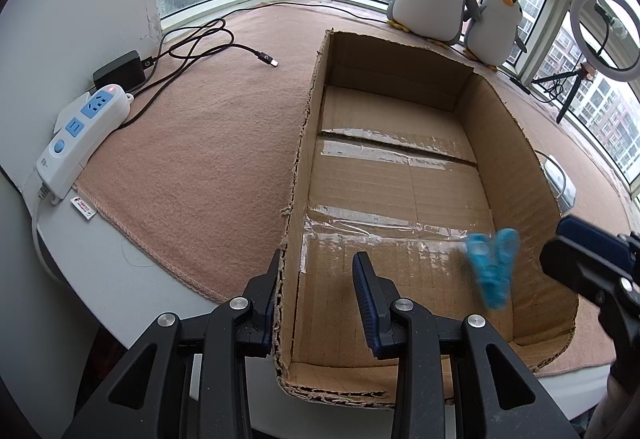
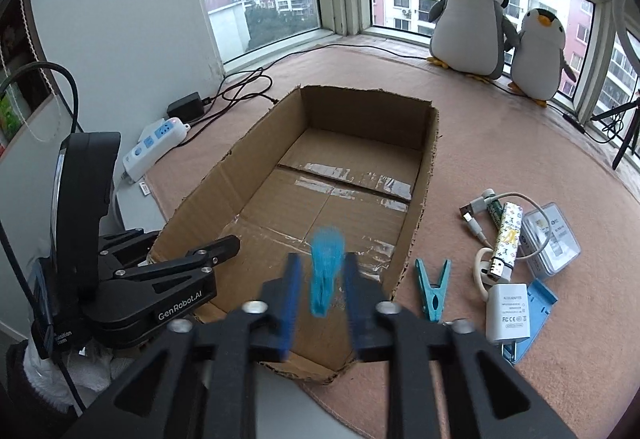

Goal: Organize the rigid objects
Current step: 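Carry the clothespin into the box and open the right gripper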

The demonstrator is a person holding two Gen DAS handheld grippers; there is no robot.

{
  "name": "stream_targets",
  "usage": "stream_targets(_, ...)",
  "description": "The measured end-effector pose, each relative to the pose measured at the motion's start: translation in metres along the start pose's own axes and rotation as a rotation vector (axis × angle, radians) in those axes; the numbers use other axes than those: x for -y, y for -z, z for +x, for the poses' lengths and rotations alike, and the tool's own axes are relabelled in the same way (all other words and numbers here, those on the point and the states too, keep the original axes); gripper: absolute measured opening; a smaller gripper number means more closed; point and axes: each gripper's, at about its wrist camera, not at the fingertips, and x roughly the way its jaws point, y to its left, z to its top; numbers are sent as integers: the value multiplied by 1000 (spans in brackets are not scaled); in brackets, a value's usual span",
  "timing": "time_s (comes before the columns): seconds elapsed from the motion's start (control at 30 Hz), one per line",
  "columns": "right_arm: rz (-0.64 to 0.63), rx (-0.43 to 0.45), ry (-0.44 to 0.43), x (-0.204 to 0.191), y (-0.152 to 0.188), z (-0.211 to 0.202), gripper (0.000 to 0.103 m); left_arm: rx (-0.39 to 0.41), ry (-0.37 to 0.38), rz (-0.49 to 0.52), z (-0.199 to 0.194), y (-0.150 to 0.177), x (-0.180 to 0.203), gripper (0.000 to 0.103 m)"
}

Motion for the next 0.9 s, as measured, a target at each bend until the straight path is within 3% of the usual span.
stream_targets(0.03, -1, 3, 0, 0, 0, 0, 43, 1, 0, 0, 0, 0, 0, 35)
stream_targets(0.3, 32, 27, -2, 12, 4, -15, 44, 1, 1, -1, 0, 0, 0, 35)
stream_targets(0.6, 168, 19, 85, 82, 31, -40, 45, 2, 1, -4, -1, 1, 0, 35)
stream_targets(0.9, 242, 3, 99, 128, 55, -46, 45, 2, 1, -6, -1, 1, 1, 35)
